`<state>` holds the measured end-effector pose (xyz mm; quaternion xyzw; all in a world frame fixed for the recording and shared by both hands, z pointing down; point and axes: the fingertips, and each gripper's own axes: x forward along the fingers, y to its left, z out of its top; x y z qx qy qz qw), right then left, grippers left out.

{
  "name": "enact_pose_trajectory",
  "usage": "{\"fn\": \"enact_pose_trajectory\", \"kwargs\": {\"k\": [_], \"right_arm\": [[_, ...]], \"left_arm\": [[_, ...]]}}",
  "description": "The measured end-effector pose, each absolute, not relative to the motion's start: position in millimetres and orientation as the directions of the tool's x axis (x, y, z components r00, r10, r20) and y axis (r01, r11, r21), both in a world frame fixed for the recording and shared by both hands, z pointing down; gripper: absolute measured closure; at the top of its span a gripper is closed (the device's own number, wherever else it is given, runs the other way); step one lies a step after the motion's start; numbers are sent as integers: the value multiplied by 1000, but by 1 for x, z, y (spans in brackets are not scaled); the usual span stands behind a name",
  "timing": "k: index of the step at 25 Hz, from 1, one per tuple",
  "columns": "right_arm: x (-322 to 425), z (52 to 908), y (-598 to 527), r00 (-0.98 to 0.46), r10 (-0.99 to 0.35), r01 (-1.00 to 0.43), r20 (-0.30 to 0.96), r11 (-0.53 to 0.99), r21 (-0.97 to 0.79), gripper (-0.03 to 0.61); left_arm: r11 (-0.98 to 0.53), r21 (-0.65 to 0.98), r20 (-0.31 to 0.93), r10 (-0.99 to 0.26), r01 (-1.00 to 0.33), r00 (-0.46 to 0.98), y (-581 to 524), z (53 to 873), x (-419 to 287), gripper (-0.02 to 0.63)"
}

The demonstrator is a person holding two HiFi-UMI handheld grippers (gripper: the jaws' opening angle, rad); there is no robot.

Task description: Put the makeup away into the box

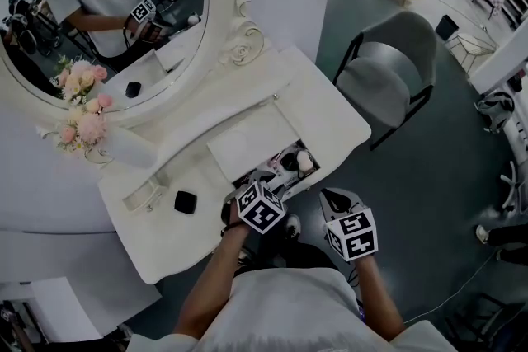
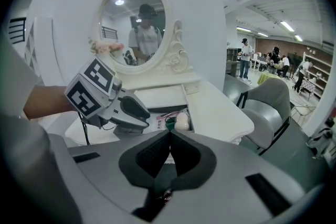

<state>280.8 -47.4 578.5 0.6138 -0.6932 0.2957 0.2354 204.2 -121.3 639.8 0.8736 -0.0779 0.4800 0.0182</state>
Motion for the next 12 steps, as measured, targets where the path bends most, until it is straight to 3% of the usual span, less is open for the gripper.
{"fn": "enact_pose_trajectory", "kwargs": {"k": [7,12], "right_arm": [[255,571,-53,-141,-724,-990,675,91,-109,581],[226,561,-56,-157,-728,-988,667,121,-100,581]], "left_arm": [[-970,-50,782,-186,-239,595,-131,611,178,472],[-948,-55,736,-251,-314,629,-136,588,144,538]]}}
